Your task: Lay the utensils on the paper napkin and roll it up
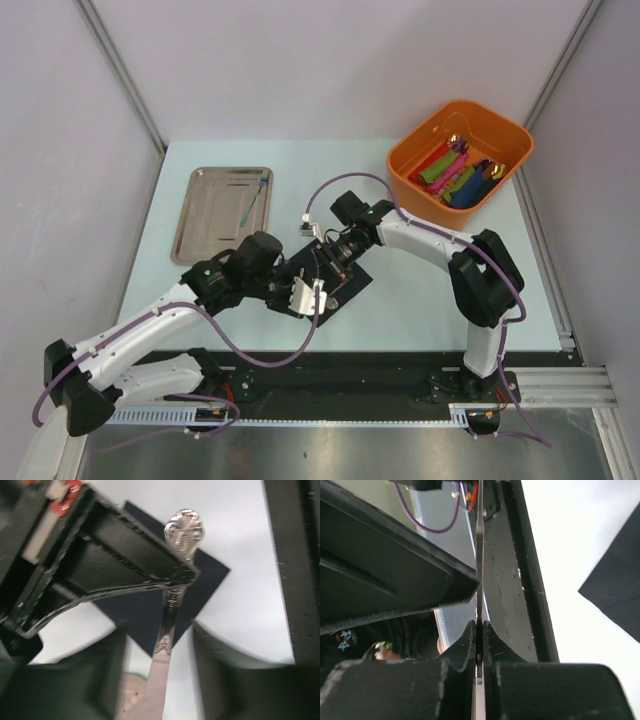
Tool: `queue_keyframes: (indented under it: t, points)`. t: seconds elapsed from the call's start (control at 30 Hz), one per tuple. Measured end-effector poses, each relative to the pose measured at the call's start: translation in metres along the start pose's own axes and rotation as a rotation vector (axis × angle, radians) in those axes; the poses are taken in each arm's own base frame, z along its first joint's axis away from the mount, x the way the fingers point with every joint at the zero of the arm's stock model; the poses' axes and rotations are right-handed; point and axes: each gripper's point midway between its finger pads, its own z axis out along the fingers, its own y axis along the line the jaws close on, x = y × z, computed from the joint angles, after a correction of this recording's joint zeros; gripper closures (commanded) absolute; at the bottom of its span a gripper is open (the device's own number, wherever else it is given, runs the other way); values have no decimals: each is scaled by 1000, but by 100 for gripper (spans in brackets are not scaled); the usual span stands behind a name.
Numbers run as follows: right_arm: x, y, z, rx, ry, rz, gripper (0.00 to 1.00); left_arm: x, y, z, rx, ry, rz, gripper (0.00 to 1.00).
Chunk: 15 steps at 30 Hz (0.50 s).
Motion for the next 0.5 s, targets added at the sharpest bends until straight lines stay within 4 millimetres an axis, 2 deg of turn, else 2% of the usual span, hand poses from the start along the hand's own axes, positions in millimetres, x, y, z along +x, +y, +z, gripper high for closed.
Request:
queue_keyframes:
  t: [0.03,0.07,0.17,0.3,0.4,0.5]
  points:
    - [-2,2,-2,5,-14,-7,100,-1,5,-4,-29,5,-18,23]
    - [-4,6,-6,8,-32,-18,100,-3,9,-8,-54,3,-38,1]
    - [-19,24,-28,24,-122,-76,100,-13,27,-33,-173,-34,-138,0]
    - [-42,40,-72,63,-272,-147,100,-21,65,-81,-390,-108,-346,0]
    - [-58,40,-98,95,-364,-157,100,-16,104,-123,-582,-225,-591,0]
    - [-72,33,-115,133,-436,-144,100,-5,126,-150,-704,-384,-843,0]
